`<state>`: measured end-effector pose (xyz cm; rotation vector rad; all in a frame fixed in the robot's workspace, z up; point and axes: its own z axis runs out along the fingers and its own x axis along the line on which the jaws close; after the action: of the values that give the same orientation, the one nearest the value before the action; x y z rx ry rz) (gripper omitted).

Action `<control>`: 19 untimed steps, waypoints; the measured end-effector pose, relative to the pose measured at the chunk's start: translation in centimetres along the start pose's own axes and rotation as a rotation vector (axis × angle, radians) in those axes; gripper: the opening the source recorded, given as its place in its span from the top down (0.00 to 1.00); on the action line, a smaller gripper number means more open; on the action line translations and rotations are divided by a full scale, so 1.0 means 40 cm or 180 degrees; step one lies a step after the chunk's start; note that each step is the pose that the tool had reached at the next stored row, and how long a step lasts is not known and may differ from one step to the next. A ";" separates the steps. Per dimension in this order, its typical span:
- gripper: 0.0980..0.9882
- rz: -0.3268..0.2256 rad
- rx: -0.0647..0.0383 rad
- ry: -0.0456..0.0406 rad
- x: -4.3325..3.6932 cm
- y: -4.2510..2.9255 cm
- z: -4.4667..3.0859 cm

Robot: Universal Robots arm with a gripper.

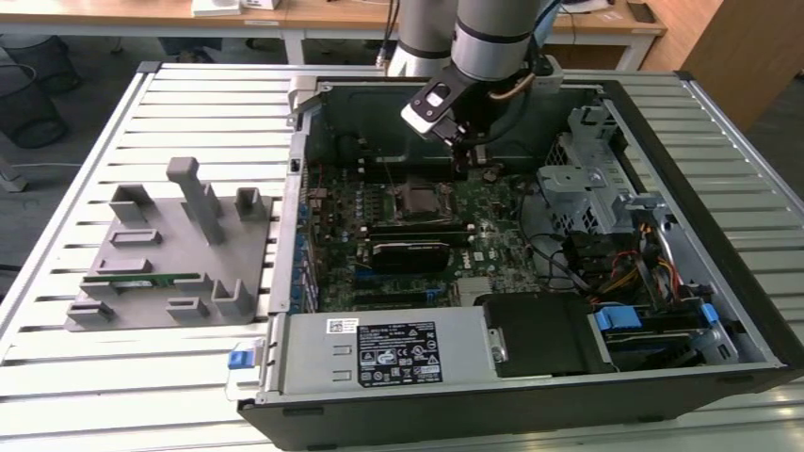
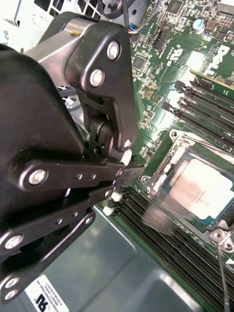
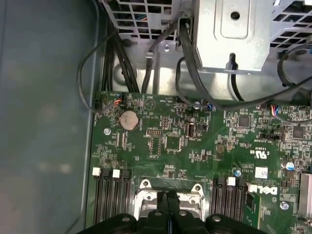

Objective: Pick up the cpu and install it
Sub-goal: 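Close the cpu cover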

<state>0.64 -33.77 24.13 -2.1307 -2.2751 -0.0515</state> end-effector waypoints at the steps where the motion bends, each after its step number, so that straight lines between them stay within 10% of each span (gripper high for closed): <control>1: 0.99 -0.0004 0.0000 0.0000 0.000 -0.003 0.001; 11: 0.99 -0.0016 0.0001 0.0000 0.004 -0.102 0.013; 19: 0.99 -0.0023 0.0001 0.0000 0.005 -0.137 0.025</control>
<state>-4.83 -33.90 23.10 -2.1225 -2.2827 -0.0511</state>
